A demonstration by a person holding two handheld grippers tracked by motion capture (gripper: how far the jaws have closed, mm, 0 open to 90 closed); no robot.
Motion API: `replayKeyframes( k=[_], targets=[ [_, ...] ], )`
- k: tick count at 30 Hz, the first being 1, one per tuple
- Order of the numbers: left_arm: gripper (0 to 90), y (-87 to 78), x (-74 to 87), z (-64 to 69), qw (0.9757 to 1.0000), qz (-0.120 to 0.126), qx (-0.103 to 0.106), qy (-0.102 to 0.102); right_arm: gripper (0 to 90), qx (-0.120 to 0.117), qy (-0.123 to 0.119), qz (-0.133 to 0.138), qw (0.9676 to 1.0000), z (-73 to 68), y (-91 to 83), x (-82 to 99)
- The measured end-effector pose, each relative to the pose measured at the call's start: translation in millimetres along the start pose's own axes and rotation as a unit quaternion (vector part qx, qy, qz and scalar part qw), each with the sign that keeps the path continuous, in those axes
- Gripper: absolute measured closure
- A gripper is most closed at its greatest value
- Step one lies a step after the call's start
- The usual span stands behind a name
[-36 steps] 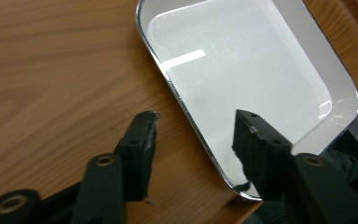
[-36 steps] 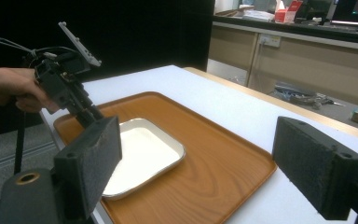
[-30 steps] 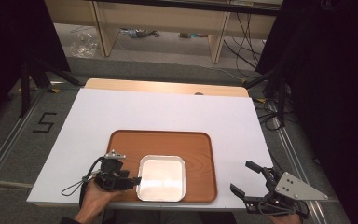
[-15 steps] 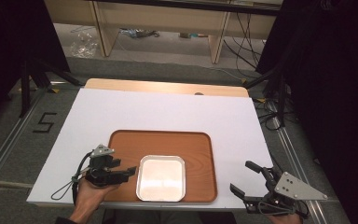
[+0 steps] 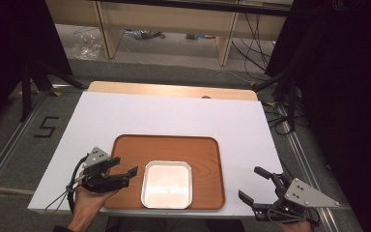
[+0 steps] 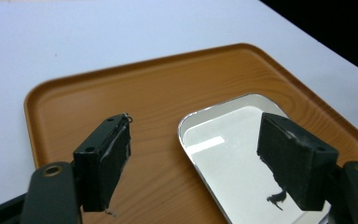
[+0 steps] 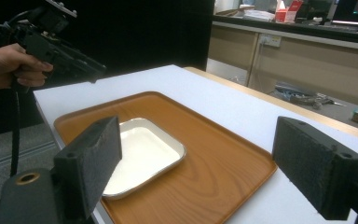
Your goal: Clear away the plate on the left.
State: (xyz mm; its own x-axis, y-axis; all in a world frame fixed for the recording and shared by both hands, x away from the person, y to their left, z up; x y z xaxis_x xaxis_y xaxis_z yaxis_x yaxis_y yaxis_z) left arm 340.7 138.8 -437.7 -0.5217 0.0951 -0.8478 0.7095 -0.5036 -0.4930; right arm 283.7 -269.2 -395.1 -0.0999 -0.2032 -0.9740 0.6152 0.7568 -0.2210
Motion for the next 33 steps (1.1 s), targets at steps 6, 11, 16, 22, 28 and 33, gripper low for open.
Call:
replayKeyframes(
  k=[6, 11, 16, 22, 28, 33],
  targets=[
    [23.0, -10.2, -4.3, 1.3, 0.9991, 0.04, -0.005, 0.017, 16.6, 0.003, 0.001, 0.006, 1.0, 0.0, 0.7, -0.3],
    [23.0, -14.2, -5.4, 2.4, 0.9983, 0.055, -0.002, 0.019, 16.6, 0.001, 0.001, 0.005, 1.0, 0.0, 0.6, -0.3],
    [23.0, -17.5, -5.5, 3.5, 0.9979, 0.062, -0.003, 0.021, 16.6, 0.003, 0.001, 0.007, 1.0, -0.2, 0.6, -0.4],
    [22.3, -18.7, -3.7, 7.4, 0.9978, 0.062, -0.001, 0.022, 16.6, 0.002, 0.001, 0.006, 1.0, 0.0, 0.7, -0.3],
    [21.6, -22.7, -4.1, 13.1, 0.9971, 0.07, 0.004, 0.029, 16.6, 0.003, 0.002, 0.006, 1.0, 0.0, 0.5, -0.4],
    [21.7, -28.0, -4.0, 16.9, 0.9959, 0.084, 0.007, 0.032, 16.6, 0.005, 0.002, 0.006, 1.0, 0.0, 0.4, -0.4]
  ],
)
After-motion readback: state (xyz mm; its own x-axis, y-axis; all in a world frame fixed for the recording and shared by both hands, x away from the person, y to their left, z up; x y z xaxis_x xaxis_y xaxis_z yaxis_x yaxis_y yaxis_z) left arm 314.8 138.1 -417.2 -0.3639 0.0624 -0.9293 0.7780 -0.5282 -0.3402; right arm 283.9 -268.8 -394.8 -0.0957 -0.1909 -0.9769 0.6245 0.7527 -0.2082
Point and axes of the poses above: each handheld gripper's, and its own axes: y roughly forward along the jaws, x roughly out of its underside, z roughly to its right, the point moved 5 cm from there along y, roughly forward along the jaws, and after that the axes turned 2 degrees about -x, right-handed, at the moved point
